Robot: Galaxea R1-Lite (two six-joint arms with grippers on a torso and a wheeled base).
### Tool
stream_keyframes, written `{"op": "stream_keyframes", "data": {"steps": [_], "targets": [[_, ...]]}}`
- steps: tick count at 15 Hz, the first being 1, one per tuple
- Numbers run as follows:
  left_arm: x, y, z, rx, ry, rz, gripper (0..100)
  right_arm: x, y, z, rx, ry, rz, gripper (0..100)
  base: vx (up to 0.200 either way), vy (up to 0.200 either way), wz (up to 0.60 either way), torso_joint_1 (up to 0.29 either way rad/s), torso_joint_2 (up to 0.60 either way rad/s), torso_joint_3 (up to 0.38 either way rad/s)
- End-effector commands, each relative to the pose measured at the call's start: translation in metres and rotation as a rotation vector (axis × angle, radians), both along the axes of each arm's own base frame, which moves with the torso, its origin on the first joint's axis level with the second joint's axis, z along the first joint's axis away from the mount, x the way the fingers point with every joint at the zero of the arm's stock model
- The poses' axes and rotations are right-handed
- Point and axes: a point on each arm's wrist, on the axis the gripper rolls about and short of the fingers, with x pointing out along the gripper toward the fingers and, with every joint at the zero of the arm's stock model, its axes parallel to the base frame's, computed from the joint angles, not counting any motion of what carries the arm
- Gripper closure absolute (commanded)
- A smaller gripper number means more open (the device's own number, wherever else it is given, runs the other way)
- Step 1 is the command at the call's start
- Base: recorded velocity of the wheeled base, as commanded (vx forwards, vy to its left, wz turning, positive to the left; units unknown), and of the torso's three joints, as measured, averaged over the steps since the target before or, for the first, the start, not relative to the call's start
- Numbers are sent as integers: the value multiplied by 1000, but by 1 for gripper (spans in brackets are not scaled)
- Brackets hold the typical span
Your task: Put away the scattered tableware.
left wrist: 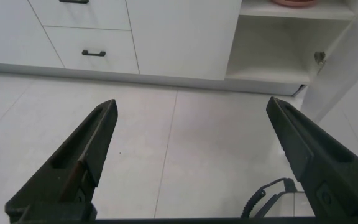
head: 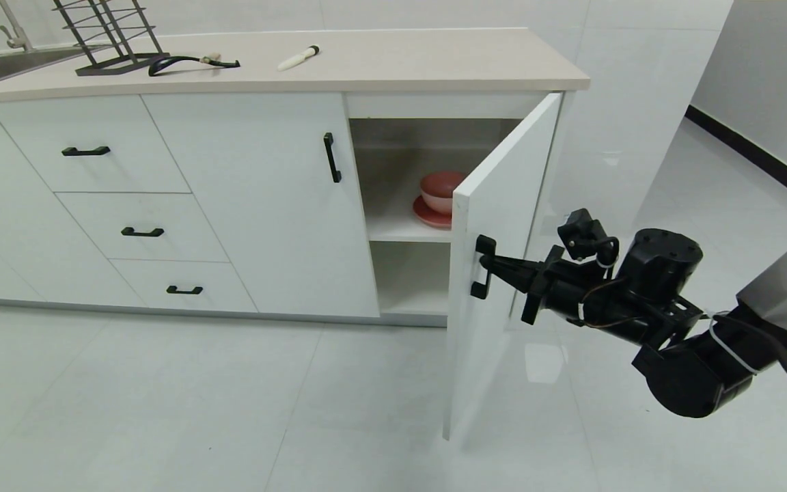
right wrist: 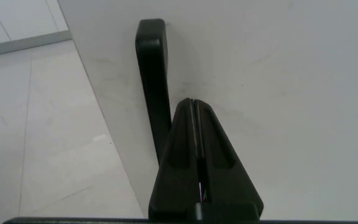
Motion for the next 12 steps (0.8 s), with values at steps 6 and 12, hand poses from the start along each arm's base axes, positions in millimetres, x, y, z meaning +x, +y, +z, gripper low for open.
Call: {"op": "stream_keyframes", "data": {"steps": [6, 12], "targets": [[0, 0, 0, 0, -1, 1, 0, 21, 34, -9, 30, -31, 58, 100, 0, 0, 0, 0, 0, 0], [0, 0, 0, 0, -1, 1, 0, 64, 53, -14, 317, -14, -118, 100, 0, 0, 0, 0, 0, 0]]}}
